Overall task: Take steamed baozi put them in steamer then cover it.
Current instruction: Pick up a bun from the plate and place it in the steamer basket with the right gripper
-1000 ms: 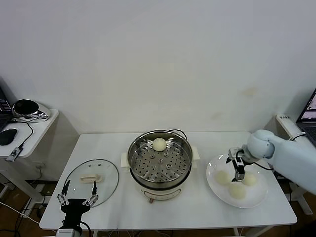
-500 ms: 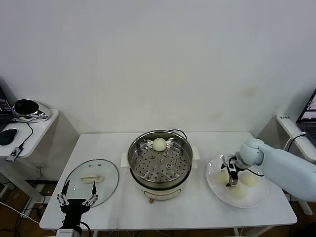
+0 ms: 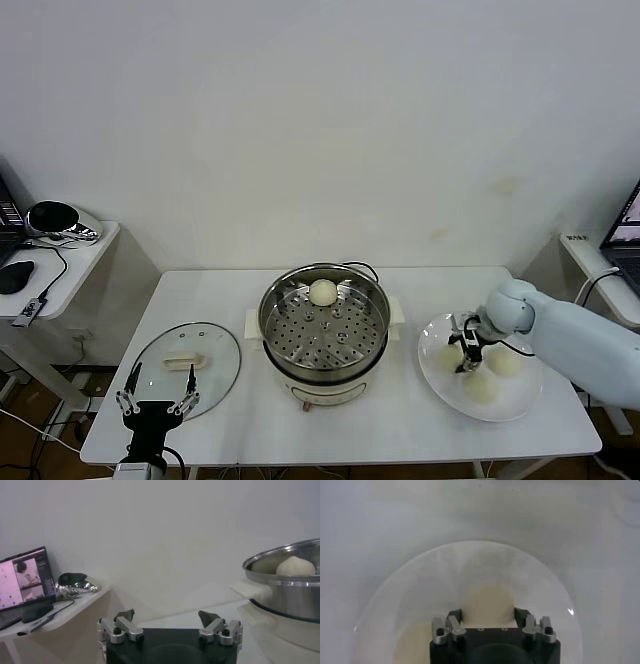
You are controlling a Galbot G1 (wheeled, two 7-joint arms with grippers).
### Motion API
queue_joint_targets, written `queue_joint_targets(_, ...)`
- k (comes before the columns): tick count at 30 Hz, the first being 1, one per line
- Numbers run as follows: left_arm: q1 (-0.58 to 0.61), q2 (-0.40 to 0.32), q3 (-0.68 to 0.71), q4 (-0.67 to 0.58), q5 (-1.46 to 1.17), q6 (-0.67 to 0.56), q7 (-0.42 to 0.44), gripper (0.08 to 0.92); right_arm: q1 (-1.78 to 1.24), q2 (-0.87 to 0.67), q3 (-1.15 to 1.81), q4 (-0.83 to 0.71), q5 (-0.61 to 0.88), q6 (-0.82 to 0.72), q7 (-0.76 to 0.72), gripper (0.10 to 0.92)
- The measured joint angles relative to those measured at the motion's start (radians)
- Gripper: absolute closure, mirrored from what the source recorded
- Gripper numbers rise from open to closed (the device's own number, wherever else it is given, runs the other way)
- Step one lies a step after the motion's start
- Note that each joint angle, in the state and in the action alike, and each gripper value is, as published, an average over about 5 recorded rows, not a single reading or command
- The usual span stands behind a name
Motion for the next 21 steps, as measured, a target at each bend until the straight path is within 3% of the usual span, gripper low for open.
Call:
queue_joint_targets(10, -0.017, 0.012, 0.020, 0.008, -0.002, 0.001, 0.000, 0.177, 0.340, -0.029, -0.178, 0.139, 0.192, -0.084, 0.000, 0.373)
queue_joint_targets(21, -0.029, 0.015, 0.025, 0.015, -0.005, -0.001, -0.002, 0.177, 0.655, 0.146, -0.365, 0.227, 0.495, -0.238, 0.080, 0.364)
